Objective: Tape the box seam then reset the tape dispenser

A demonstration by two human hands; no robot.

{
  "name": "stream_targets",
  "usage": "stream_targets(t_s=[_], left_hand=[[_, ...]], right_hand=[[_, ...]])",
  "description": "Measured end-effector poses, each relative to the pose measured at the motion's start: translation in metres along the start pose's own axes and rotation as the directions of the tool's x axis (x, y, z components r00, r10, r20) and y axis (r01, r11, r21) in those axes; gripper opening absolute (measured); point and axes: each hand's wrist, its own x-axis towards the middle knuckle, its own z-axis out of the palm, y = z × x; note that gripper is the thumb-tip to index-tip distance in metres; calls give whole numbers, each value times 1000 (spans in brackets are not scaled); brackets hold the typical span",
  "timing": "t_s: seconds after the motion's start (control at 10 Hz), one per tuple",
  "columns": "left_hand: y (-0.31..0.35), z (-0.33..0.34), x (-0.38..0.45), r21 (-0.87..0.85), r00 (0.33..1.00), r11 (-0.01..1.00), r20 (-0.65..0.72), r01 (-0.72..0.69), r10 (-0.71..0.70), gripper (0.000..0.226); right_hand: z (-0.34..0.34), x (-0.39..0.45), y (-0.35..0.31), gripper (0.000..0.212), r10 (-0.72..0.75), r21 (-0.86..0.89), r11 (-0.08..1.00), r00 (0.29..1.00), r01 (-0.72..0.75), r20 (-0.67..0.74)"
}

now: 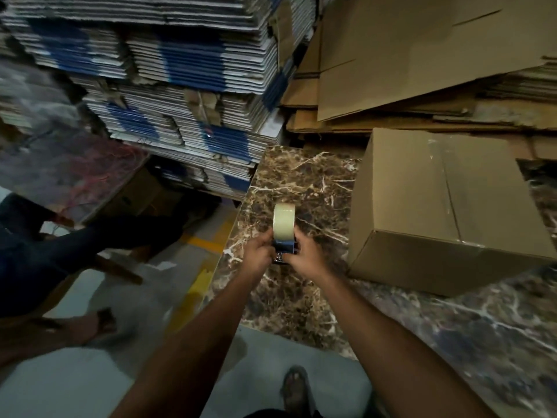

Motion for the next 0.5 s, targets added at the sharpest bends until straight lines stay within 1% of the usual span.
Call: stream_targets(t_s=[0.1, 0.2, 0.3, 0.4, 0.5], left_hand=[[-7, 4, 13, 27, 999, 999, 46, 23, -24, 70], [-15, 4, 18, 12, 997, 999, 56, 46, -46, 66], [-24, -5, 28, 71, 994, 996, 98, 45, -52, 62], [-19, -6, 21, 96, 995, 994, 74, 58, -65, 65], [2, 0, -2, 90, 996, 996, -84, 18, -10, 50]], right_hand=[[6, 0, 5, 81, 53, 22, 998, 999, -53, -5], [11, -1, 10, 82, 94, 29, 995, 996, -93, -7], [11, 0, 19, 89, 127, 67, 990, 992, -126, -17], [-2, -15, 0, 93, 149, 105, 984, 987, -141, -67], [-14, -27, -5, 75, 136, 65, 990, 980, -128, -147]])
